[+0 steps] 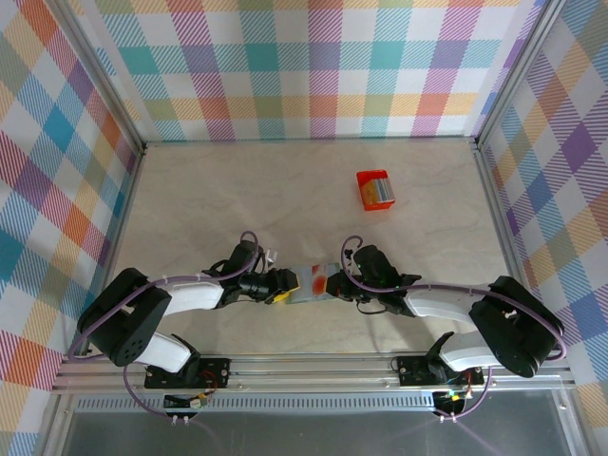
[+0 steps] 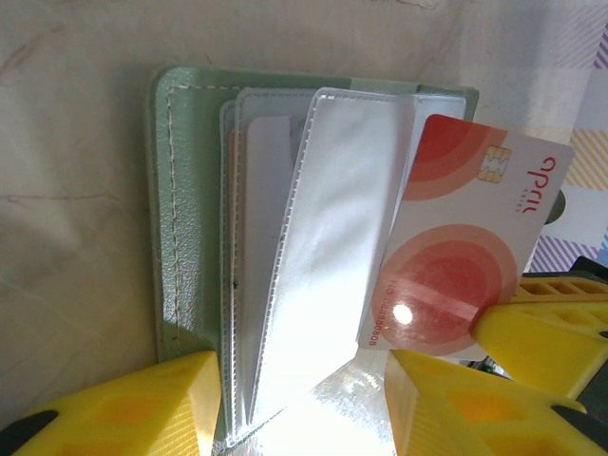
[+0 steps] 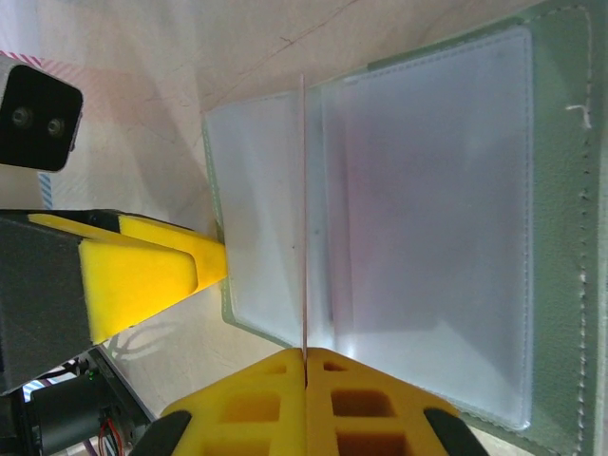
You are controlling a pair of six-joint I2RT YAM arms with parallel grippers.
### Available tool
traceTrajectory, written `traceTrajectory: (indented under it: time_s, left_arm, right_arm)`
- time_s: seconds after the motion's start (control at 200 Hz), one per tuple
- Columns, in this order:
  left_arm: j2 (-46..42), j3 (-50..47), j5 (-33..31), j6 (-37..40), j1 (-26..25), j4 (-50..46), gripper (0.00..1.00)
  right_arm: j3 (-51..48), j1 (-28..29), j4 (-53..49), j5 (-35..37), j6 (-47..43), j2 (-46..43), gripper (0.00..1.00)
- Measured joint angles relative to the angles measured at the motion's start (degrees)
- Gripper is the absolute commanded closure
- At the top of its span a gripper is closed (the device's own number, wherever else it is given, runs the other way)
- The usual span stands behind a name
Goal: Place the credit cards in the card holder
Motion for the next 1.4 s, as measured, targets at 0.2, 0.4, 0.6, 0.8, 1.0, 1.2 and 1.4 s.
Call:
traceTrajectory:
  time_s: [0.2, 0.4, 0.6, 0.8, 1.0, 1.2, 1.4]
  left_arm:
    - [-0.57, 0.09, -0.37, 0.02, 0.00, -0.66, 0.51]
    - [-1.70, 0.81, -1.42, 0.26, 0.00, -0.90, 0.51]
    - [-2.12, 1.53, -1.97, 0.50, 0.00, -0.81, 0.51]
    - [-2.10, 1.79, -2.08, 0.76, 0.00, -0.83, 0.51]
    - [-1.95, 1.95, -2.93, 0.94, 0.00, -0.85, 0.51]
    - [-1.38, 1.95, -3.15, 0.96, 0.00, -0.83, 0.51]
    - [0.50, 1.95, -3.10, 0.96, 0.00, -0.66, 0.51]
  right_arm:
    - [0.00, -1.20, -0.39, -1.73, -1.88, -0.02, 1.00]
    - [0.00, -4.39, -0.72, -5.88, -5.09, -0.13, 1.00]
    - [0.04, -5.62, -1.46, -8.83, -8.02, -0.11, 1.00]
    - [0.42, -5.62, -1.46, -10.82, -9.27, 0.72, 1.00]
    - [0.66, -5.68, -1.31, -11.58, -9.27, 1.73, 1.00]
    - [0.76, -5.68, -0.72, -11.58, -9.25, 2.78, 1.00]
    - [0.76, -5.68, 0.59, -11.80, -9.05, 4.48, 1.00]
